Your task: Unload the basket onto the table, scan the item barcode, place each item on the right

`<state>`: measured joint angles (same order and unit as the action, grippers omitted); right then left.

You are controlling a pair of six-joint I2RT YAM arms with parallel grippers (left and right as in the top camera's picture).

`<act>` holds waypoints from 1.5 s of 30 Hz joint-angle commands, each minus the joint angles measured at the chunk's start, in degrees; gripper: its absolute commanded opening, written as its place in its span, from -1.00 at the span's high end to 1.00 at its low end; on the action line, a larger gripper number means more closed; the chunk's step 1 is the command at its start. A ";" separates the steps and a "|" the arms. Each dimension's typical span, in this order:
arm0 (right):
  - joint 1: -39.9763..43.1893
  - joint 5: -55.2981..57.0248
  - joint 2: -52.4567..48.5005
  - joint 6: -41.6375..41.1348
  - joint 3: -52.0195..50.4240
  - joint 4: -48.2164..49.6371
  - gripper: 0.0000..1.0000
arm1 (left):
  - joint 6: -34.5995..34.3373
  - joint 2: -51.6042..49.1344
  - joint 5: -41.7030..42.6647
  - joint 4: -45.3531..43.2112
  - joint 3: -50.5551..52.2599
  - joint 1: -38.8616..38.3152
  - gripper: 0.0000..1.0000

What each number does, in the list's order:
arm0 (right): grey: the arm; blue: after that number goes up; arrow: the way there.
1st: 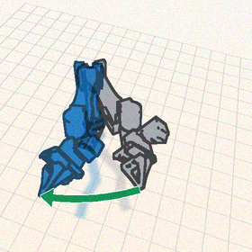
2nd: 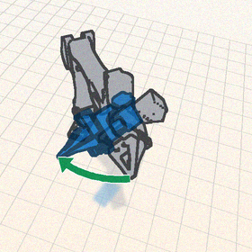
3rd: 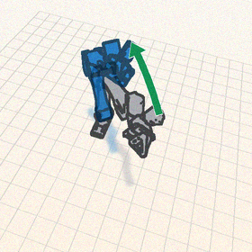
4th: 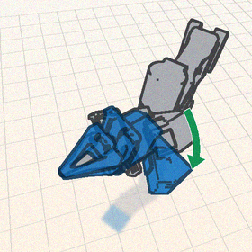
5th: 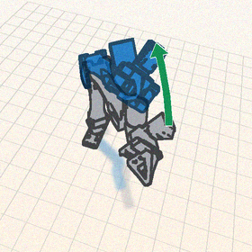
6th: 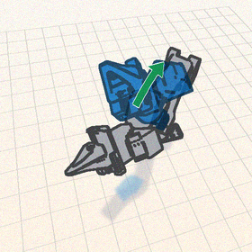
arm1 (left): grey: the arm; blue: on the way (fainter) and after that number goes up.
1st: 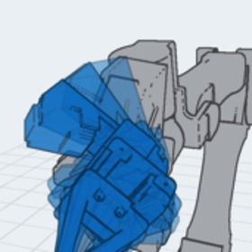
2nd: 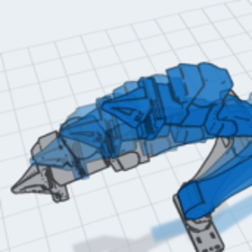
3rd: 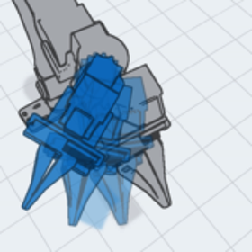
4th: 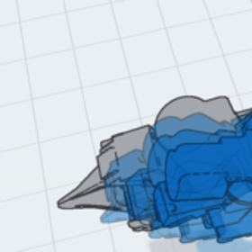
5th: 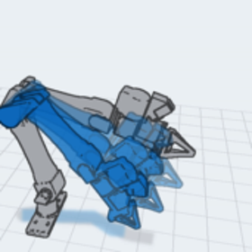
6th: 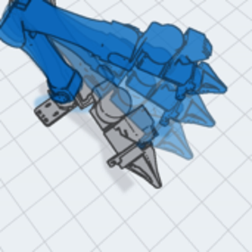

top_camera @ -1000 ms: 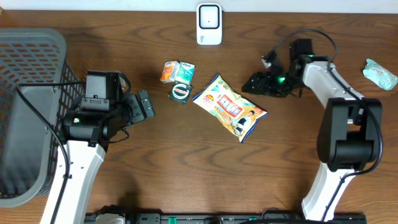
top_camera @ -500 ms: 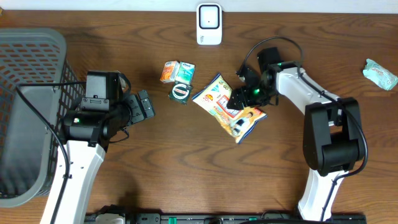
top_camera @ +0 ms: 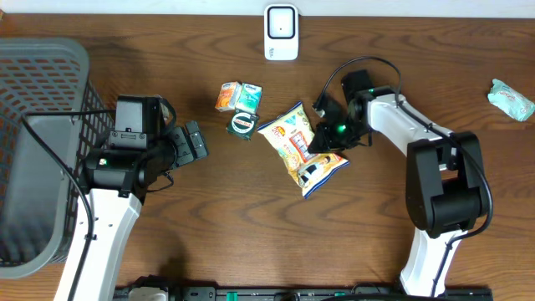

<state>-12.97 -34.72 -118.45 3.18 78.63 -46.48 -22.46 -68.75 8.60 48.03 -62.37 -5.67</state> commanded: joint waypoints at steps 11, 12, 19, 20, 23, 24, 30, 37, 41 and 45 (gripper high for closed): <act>-0.76 32.41 16.11 -5.09 5.62 -2.54 0.98 | 0.15 -0.11 -0.72 0.17 -0.50 0.35 -0.95; -1.29 34.67 16.41 -5.49 5.62 -2.93 0.97 | 0.15 -0.11 -0.72 0.15 -0.50 0.35 -0.96; -7.82 65.88 14.45 -12.13 5.40 -7.19 0.97 | 0.15 -0.11 -0.74 0.17 -0.50 0.35 -0.96; -8.26 68.67 13.97 -12.72 5.33 -7.28 0.97 | 0.15 -0.11 -0.72 0.15 -0.50 0.35 -0.95; -8.98 75.52 11.47 -13.88 5.25 -6.71 0.98 | 0.15 -0.11 -0.72 0.17 -0.50 0.35 -0.95; -8.98 76.17 10.56 -13.86 5.25 -6.34 0.98 | 0.15 -0.11 -0.72 0.15 -0.50 0.35 -0.95; -8.68 76.46 4.87 -13.90 5.25 -5.79 0.98 | 0.15 -0.11 -0.72 0.15 -0.50 0.35 -0.95; -11.76 76.15 2.29 -16.52 5.29 -7.10 0.97 | 0.15 -0.11 -0.74 0.17 -0.50 0.35 -0.96; -16.50 76.11 3.58 -16.94 5.81 -7.08 0.78 | 0.15 -0.11 -0.72 0.17 -0.50 0.35 -0.95; -21.57 73.24 3.91 -16.90 6.82 -6.93 0.21 | 0.15 -0.11 -0.74 0.15 -0.50 0.35 -0.95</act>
<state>-31.29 40.14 -115.81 -13.19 83.96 -53.32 -22.46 -68.75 8.60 48.03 -62.37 -5.65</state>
